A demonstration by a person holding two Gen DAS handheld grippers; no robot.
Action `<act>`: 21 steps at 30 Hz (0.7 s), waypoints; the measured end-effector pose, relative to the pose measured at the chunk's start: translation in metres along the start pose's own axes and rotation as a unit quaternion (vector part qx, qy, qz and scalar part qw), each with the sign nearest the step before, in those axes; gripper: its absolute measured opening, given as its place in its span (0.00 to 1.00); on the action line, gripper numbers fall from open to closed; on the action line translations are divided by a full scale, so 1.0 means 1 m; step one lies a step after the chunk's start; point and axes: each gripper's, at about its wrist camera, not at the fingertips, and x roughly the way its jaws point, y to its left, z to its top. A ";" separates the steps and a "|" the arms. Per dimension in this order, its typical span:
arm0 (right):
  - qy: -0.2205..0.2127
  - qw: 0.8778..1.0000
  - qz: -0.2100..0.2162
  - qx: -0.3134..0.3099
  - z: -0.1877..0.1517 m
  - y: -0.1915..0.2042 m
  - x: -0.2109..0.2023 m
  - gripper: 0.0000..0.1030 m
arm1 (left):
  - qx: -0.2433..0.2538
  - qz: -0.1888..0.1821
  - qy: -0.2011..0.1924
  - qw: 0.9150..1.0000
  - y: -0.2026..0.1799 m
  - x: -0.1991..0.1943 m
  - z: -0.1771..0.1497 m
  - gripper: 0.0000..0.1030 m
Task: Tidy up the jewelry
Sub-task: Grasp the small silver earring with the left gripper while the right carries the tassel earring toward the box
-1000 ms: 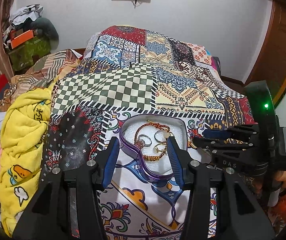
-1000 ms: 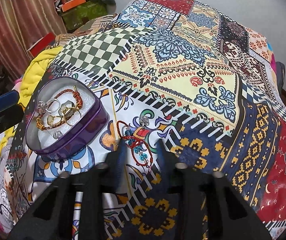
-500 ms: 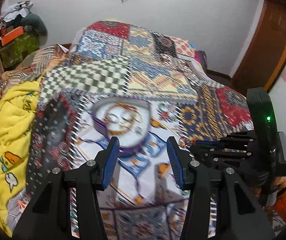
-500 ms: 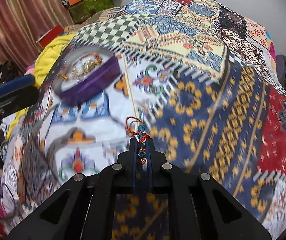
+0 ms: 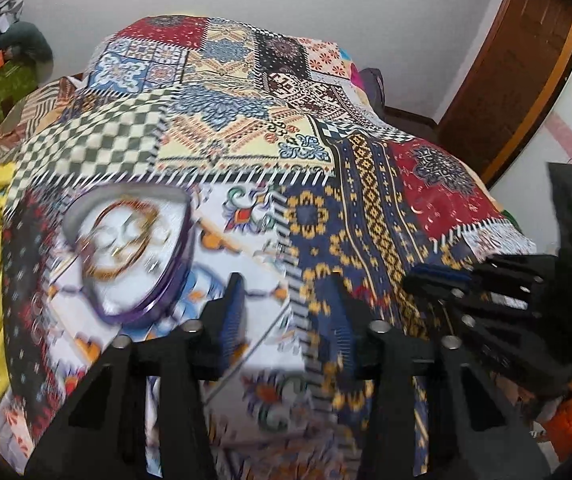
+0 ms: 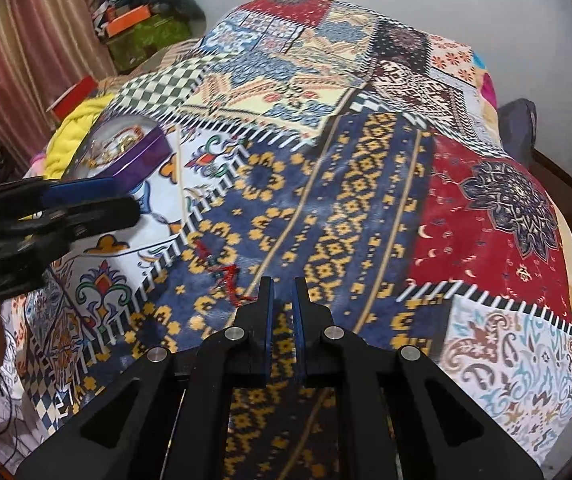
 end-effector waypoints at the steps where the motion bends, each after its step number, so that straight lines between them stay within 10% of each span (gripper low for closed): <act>1: -0.002 1.000 0.000 0.002 0.000 -0.002 -0.001 0.08 | 0.003 0.005 0.003 1.000 -0.002 0.008 0.005 0.31; 21: -0.020 1.000 0.020 0.005 -0.003 -0.005 -0.006 0.33 | 0.013 0.051 0.021 0.998 0.007 0.076 0.034 0.08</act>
